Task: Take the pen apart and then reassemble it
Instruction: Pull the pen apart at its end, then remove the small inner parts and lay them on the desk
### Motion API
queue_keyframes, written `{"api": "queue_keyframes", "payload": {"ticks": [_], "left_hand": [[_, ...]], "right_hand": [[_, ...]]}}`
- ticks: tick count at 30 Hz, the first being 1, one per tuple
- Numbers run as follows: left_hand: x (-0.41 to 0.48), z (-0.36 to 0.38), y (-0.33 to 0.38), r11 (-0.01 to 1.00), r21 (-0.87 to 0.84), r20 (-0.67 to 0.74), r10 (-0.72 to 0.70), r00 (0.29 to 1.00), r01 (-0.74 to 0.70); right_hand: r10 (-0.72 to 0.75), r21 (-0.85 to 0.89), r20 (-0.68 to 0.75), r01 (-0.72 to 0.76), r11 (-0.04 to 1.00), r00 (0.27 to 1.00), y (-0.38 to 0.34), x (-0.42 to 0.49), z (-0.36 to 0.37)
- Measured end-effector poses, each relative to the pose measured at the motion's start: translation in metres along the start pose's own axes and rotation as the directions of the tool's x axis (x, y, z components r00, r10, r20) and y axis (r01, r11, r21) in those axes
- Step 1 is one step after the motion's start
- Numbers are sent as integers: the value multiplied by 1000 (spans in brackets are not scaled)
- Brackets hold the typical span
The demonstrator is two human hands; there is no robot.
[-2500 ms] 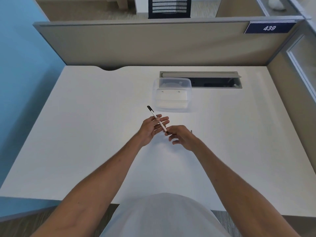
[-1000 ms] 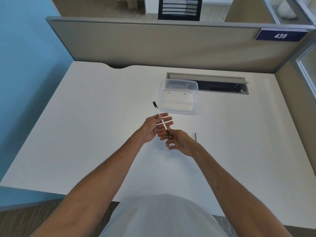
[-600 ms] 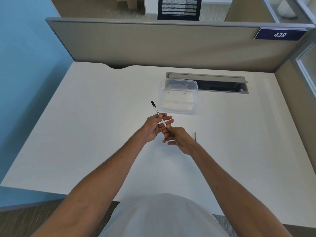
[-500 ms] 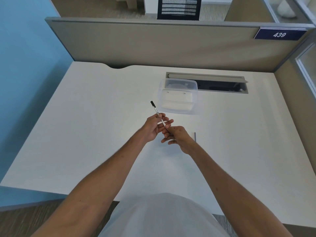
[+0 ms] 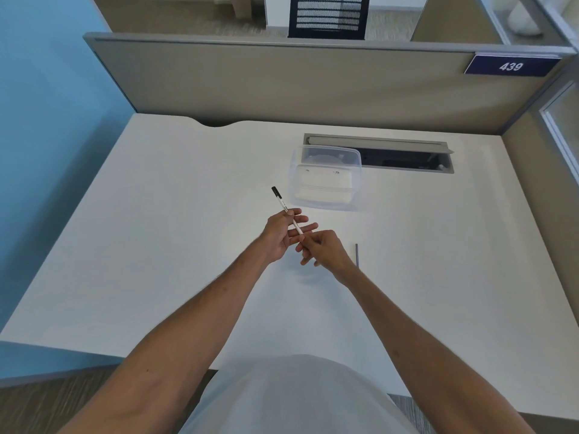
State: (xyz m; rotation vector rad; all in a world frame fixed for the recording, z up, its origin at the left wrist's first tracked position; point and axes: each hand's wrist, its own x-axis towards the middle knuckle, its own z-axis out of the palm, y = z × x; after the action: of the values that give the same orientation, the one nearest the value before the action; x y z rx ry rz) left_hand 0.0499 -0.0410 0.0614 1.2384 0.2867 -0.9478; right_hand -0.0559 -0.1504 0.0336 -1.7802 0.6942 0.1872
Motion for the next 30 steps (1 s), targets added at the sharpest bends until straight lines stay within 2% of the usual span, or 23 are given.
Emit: {"api": "queue_keyframes", "payload": {"ticks": [4,8,15,19,26,30], "left_hand": [[0,-3,-3,999,-44,-12,-25,1000,25],[2,-5,-5,995,-82,-14,-58,998,57],[12,-13,-10,996,-85,-220,-30,975,11],[14,-17,-11,990,-144,-268,-46,962,7],[14,-27,-15,969,-246,-266,-79,961,11],[15,-33,-15,966,-257,-244,-89,966,24]], "right_hand": [[-1,-21,18,2,1000,1000,-1,0,-5],[8,-46,-30,-9,999,1000,0,-1,-4],[17,-101,-42,-21,995,999,8,-4,-6],[11,-180,-145,-37,983,989,14,-1,-14],[132,-261,-406,-254,931,904,13,21,-43],[120,-313,-460,-287,905,880,9,35,-49]]}}
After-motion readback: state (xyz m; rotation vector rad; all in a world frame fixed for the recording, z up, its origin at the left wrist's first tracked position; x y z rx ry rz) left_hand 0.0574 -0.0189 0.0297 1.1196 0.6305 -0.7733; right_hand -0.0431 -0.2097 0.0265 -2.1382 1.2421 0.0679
